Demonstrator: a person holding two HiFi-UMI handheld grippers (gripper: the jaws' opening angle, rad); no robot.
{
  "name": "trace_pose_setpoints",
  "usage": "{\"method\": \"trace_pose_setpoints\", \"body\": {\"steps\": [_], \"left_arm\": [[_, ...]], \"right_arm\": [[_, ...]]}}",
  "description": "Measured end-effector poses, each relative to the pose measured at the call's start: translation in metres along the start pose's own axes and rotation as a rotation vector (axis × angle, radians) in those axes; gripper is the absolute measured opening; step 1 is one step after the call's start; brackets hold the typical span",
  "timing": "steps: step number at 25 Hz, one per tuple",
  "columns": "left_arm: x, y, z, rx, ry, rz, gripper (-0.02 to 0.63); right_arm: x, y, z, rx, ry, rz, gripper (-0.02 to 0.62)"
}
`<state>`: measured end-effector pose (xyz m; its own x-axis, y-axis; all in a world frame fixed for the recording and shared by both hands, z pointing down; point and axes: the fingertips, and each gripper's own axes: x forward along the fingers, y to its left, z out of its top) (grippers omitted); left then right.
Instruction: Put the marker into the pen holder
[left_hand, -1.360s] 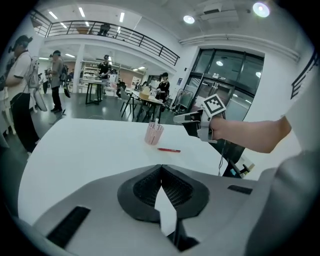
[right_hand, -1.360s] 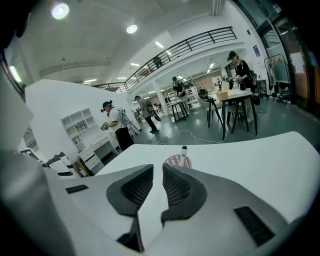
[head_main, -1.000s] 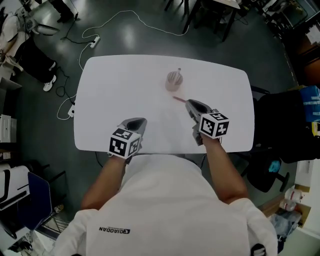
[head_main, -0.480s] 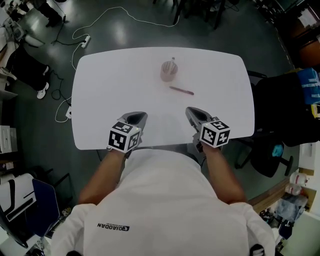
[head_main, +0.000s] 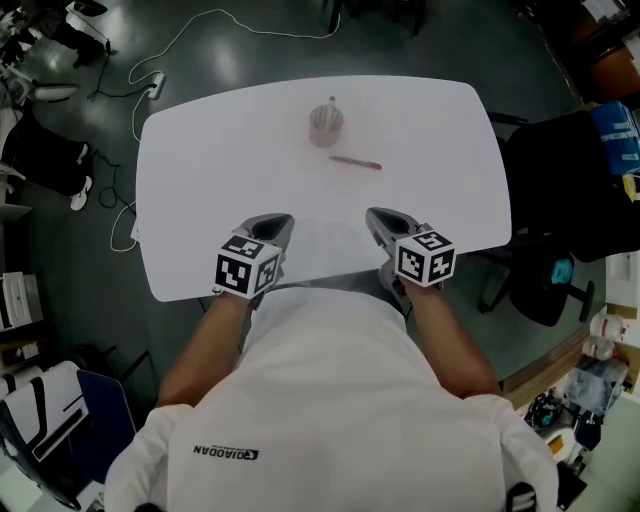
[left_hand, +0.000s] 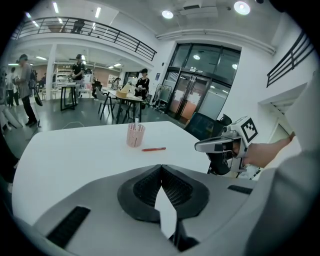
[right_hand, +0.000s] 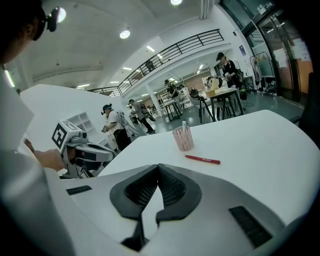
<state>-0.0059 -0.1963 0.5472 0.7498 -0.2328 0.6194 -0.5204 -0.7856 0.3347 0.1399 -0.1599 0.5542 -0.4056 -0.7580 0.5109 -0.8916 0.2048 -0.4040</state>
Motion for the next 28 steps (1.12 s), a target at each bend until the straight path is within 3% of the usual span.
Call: {"method": "trace_pose_setpoints", "body": {"steps": [13, 23, 28], "left_arm": [[0.023, -0.006, -0.026, -0.021, 0.103, 0.006, 0.028], [0.025, 0.006, -0.044, -0.098, 0.11, 0.098, 0.028], [0.019, 0.009, -0.055, -0.166, 0.096, 0.17, 0.028]], "right_arm": [[0.01, -0.036, -0.018, -0.062, 0.097, -0.034, 0.02], [0.066, -0.077, -0.049, -0.361, 0.336, -0.009, 0.021], [0.104, -0.097, -0.032, -0.48, 0.371, 0.006, 0.029]]}}
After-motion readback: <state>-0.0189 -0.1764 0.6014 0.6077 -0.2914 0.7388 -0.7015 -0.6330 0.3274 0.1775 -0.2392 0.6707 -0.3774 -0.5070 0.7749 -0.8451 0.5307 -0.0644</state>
